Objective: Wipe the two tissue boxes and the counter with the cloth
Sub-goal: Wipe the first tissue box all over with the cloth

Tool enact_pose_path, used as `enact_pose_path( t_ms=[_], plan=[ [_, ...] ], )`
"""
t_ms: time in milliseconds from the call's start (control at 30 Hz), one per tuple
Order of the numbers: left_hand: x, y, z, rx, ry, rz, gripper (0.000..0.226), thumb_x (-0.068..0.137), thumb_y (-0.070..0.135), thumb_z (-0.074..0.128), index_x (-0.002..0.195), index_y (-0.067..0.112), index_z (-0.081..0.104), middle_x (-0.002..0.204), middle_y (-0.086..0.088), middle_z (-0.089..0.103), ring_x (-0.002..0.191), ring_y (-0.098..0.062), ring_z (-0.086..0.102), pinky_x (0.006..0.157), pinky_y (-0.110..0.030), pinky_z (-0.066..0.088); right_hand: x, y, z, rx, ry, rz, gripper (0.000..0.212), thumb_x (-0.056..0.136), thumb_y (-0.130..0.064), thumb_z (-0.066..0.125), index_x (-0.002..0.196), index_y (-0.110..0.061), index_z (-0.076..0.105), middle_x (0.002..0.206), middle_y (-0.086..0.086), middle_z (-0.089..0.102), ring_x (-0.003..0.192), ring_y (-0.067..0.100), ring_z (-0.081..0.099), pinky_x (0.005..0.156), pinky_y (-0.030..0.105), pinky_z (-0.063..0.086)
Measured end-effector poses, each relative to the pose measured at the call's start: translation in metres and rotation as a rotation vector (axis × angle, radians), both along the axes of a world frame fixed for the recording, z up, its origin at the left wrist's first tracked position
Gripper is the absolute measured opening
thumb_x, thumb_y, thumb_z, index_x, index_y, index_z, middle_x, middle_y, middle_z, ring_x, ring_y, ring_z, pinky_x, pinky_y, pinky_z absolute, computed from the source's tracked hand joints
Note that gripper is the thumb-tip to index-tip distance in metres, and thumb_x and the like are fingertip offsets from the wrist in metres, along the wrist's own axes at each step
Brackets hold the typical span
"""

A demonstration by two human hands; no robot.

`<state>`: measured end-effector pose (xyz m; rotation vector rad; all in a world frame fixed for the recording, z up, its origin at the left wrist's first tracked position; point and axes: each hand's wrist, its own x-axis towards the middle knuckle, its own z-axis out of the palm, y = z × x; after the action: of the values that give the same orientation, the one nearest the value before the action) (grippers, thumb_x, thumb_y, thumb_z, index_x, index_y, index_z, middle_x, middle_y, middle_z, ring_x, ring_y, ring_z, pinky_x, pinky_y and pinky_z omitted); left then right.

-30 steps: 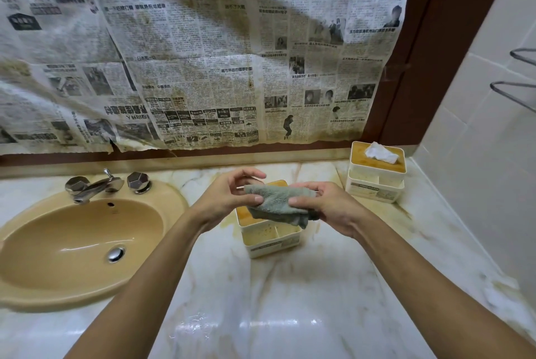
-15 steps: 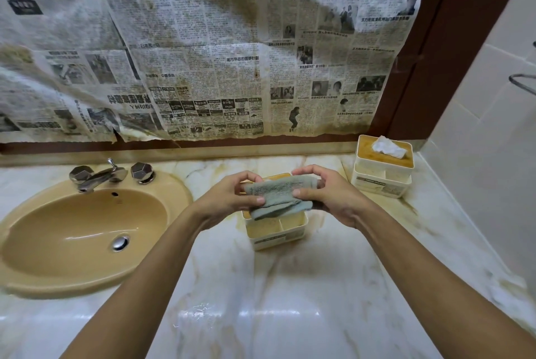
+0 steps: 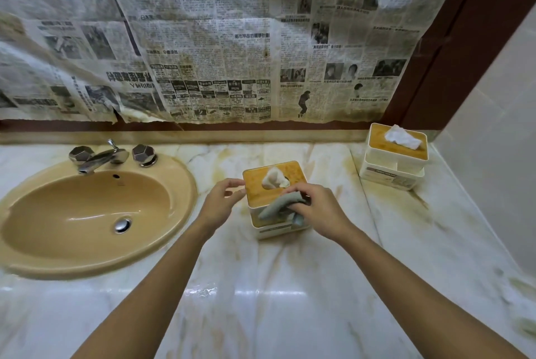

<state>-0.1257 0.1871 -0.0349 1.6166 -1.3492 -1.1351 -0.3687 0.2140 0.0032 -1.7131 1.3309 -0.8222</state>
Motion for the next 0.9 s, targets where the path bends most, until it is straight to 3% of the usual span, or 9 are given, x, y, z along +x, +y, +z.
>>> enact_pose_path(
  t_ms=[67, 167, 267, 367, 433, 567, 733, 833, 900],
  plan=[
    [-0.004, -0.003, -0.012, -0.044, -0.093, -0.008, 0.035, 0.099, 0.027, 0.058, 0.134, 0.025, 0.056, 0.141, 0.002, 0.05, 0.131, -0.019, 0.043, 0.106, -0.038, 0.039, 0.011, -0.001, -0.005, -0.055, 0.074, 0.047, 0.026, 0.084, 0.0, 0.07, 0.102, -0.017, 0.075, 0.098, -0.006, 0.071, 0.093, 0.004, 0.063, 0.078, 0.008, 0.044],
    [-0.01, -0.007, -0.02, -0.056, -0.132, -0.039, 0.049, 0.102, 0.023, 0.053, 0.149, 0.021, 0.041, 0.153, 0.0, 0.042, 0.144, -0.021, 0.03, 0.118, -0.046, 0.027, 0.029, 0.0, -0.023, -0.11, 0.185, 0.168, 0.022, 0.092, -0.008, 0.064, 0.113, -0.011, 0.07, 0.116, -0.001, 0.063, 0.109, 0.007, 0.056, 0.095, 0.015, 0.039],
    [-0.013, -0.007, -0.025, -0.08, -0.164, -0.06, 0.054, 0.102, 0.021, 0.052, 0.153, 0.02, 0.035, 0.154, -0.003, 0.041, 0.146, -0.024, 0.028, 0.119, -0.047, 0.027, 0.036, 0.008, -0.044, -0.142, 0.307, 0.181, 0.027, 0.099, -0.017, 0.056, 0.124, -0.015, 0.067, 0.119, 0.004, 0.051, 0.111, 0.016, 0.051, 0.101, 0.027, 0.039],
    [-0.009, -0.009, -0.026, -0.093, -0.175, -0.064, 0.055, 0.1, 0.022, 0.056, 0.152, 0.021, 0.037, 0.152, -0.001, 0.043, 0.145, -0.023, 0.029, 0.118, -0.047, 0.027, 0.034, 0.012, -0.053, -0.343, 0.464, 0.003, 0.027, 0.094, -0.017, 0.063, 0.119, -0.022, 0.071, 0.111, 0.004, 0.054, 0.104, 0.02, 0.051, 0.088, 0.03, 0.045],
    [-0.006, -0.01, -0.027, -0.097, -0.182, -0.077, 0.056, 0.099, 0.024, 0.058, 0.152, 0.022, 0.037, 0.15, -0.002, 0.045, 0.144, -0.023, 0.031, 0.118, -0.047, 0.027, 0.035, 0.011, -0.051, -0.333, 0.358, -0.093, 0.025, 0.091, -0.007, 0.064, 0.113, -0.017, 0.073, 0.106, 0.004, 0.056, 0.097, 0.019, 0.056, 0.079, 0.023, 0.045],
    [-0.005, -0.01, -0.031, -0.095, -0.176, -0.084, 0.058, 0.099, 0.029, 0.057, 0.153, 0.025, 0.035, 0.147, -0.004, 0.047, 0.143, -0.022, 0.03, 0.118, -0.047, 0.026, 0.046, 0.009, -0.049, -0.383, 0.223, -0.169, 0.023, 0.085, 0.007, 0.066, 0.101, -0.008, 0.072, 0.102, 0.006, 0.058, 0.088, 0.008, 0.053, 0.078, 0.008, 0.039],
    [-0.003, -0.011, -0.035, -0.076, -0.178, -0.092, 0.059, 0.099, 0.034, 0.056, 0.153, 0.031, 0.033, 0.144, -0.007, 0.048, 0.143, -0.022, 0.032, 0.117, -0.048, 0.028, 0.059, 0.015, -0.058, -0.356, 0.388, -0.021, 0.018, 0.082, 0.01, 0.063, 0.092, -0.001, 0.072, 0.095, 0.012, 0.06, 0.085, 0.027, 0.061, 0.076, 0.037, 0.052],
    [-0.001, -0.013, -0.035, -0.083, -0.212, -0.1, 0.059, 0.099, 0.035, 0.057, 0.153, 0.03, 0.034, 0.139, -0.007, 0.052, 0.14, -0.025, 0.036, 0.116, -0.049, 0.029, 0.061, 0.006, -0.053, -0.368, 0.519, -0.052, 0.013, 0.085, -0.004, 0.065, 0.092, -0.008, 0.074, 0.095, 0.007, 0.068, 0.094, 0.029, 0.06, 0.077, 0.039, 0.047],
    [-0.001, -0.013, -0.034, -0.081, -0.216, -0.105, 0.059, 0.098, 0.035, 0.057, 0.153, 0.03, 0.034, 0.142, -0.006, 0.051, 0.141, -0.024, 0.035, 0.116, -0.05, 0.028, 0.061, 0.003, -0.048, -0.328, 0.474, -0.103, 0.011, 0.086, -0.004, 0.064, 0.093, -0.007, 0.072, 0.1, 0.006, 0.066, 0.094, 0.026, 0.061, 0.072, 0.038, 0.048]
  ],
)
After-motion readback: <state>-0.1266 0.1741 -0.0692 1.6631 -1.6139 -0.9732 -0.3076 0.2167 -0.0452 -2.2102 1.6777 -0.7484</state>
